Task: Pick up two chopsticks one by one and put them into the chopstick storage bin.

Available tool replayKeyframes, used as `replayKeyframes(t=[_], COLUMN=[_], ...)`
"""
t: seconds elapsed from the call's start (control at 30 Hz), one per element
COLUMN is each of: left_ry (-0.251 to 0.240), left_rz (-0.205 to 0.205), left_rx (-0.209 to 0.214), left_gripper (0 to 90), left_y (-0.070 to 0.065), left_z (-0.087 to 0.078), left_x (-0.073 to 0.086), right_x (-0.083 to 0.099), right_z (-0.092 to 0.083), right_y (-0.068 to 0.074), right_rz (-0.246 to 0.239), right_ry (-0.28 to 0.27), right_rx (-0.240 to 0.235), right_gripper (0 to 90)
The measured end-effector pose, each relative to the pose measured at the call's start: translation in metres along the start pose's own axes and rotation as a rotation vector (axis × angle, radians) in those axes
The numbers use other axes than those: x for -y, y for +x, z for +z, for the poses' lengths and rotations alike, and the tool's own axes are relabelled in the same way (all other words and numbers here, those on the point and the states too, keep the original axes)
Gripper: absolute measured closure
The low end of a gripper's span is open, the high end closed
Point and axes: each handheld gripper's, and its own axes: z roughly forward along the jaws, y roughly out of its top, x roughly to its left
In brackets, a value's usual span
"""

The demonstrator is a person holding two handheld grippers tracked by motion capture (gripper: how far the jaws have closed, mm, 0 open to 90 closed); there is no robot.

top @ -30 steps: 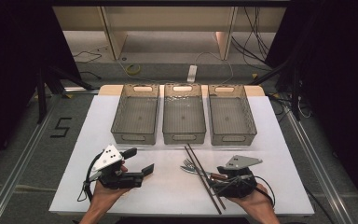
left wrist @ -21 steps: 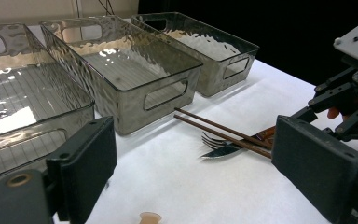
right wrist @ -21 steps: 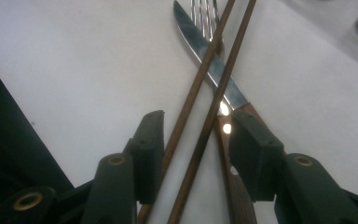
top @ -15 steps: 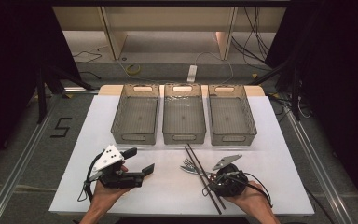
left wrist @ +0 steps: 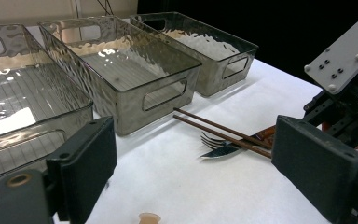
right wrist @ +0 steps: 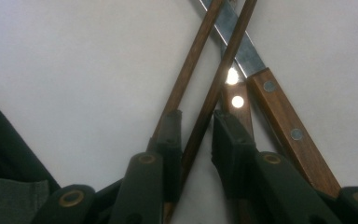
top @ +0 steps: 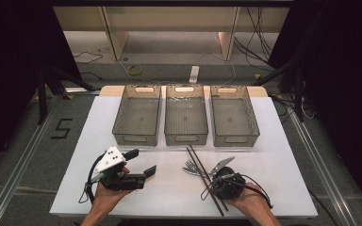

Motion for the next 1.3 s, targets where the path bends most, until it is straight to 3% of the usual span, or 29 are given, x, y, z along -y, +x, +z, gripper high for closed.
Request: replayKeyframes(t=[0.53, 0.63, 0.83, 1.07, 1.3], left_ry=[0.004, 0.005, 0.006, 0.013, 0.033], left_rz=[0.006, 0.005, 0.003, -0.011, -0.075], left_rx=[0.004, 0.005, 0.006, 0.018, 0.049], left_gripper=[13.6, 13.6, 13.5, 13.6, 14.1], left_y=[0.0, 0.0, 0.0, -0.001, 0.0], left_z=[0.001, 0.001, 0.001, 0.003, 0.011], left_x=[0.0, 0.0, 0.0, 0.0, -0.002], right_x=[0.0, 0.001, 0.002, 0.001, -0.004], right_z=[0.001, -0.001, -0.004, -0.018, -0.029], right_y=[-0.002, -0.002, -0.001, -0.007, -0.006], right_rz=[0.035, 0.039, 0.013, 0.03, 0.015], right_ry=[-0.003, -0.018, -0.013, -0.107, -0.213], right_rx=[0.016, 0.037, 0.059, 0.067, 0.067], right_gripper=[82.3, 85.1, 85.3, 85.3, 85.3])
